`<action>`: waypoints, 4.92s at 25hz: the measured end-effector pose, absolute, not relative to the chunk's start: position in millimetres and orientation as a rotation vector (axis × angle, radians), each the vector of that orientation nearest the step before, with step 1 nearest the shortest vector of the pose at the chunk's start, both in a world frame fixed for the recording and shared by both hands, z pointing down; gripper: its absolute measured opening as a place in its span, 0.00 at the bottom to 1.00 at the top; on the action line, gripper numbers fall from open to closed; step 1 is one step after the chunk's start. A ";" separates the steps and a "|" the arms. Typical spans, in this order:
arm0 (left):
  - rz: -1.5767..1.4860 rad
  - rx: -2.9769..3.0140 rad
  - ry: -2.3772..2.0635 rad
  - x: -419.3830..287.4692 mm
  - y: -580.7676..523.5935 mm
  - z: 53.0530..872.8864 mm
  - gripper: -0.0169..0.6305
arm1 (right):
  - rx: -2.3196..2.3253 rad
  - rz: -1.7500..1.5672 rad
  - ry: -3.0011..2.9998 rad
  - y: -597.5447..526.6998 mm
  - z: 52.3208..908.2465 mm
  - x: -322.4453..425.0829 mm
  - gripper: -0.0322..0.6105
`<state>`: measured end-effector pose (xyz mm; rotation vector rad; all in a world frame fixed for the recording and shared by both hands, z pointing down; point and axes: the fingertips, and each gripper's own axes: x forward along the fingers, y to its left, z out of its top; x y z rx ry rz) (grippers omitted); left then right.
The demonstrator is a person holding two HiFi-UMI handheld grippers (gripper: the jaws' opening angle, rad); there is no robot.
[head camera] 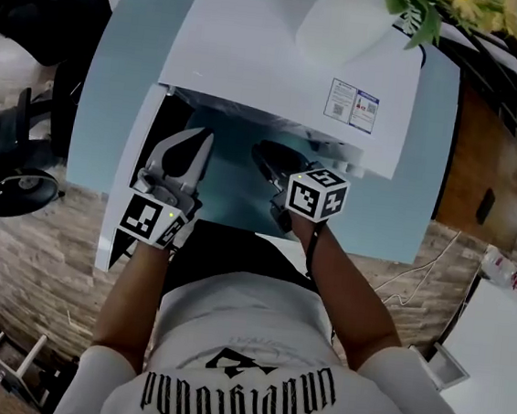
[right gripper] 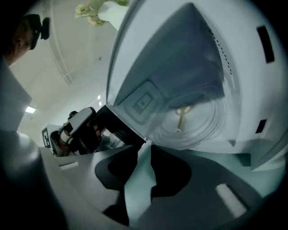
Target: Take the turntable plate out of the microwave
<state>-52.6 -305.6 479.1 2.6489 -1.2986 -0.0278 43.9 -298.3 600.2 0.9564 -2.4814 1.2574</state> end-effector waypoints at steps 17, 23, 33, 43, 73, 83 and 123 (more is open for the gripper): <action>0.061 2.544 -1.262 -50.2 -329.6 543.4 0.10 | 1.175 1.975 -2.290 -334.8 666.4 48.1 0.26; 0.068 2.510 -1.249 -48.0 -329.9 558.1 0.10 | 1.246 2.189 -2.228 -348.2 672.0 44.9 0.27; 0.107 2.475 -1.219 -43.3 -330.3 582.2 0.10 | 1.283 2.366 -2.149 -355.1 684.8 41.4 0.24; 0.156 2.336 -1.162 -37.9 -321.6 615.4 0.11 | 1.260 2.331 -2.199 -343.8 677.2 38.2 0.14; -0.281 1.690 -0.840 -19.0 -274.4 690.5 0.40 | 0.971 2.240 -2.236 -235.3 674.2 55.4 0.13; -0.308 1.658 -0.695 4.6 -268.1 688.0 0.39 | 0.821 2.132 -2.255 -194.0 677.1 74.8 0.12; -0.616 1.695 -0.595 17.4 -162.8 535.1 0.15 | 0.471 2.017 -2.519 -101.6 545.3 100.4 0.13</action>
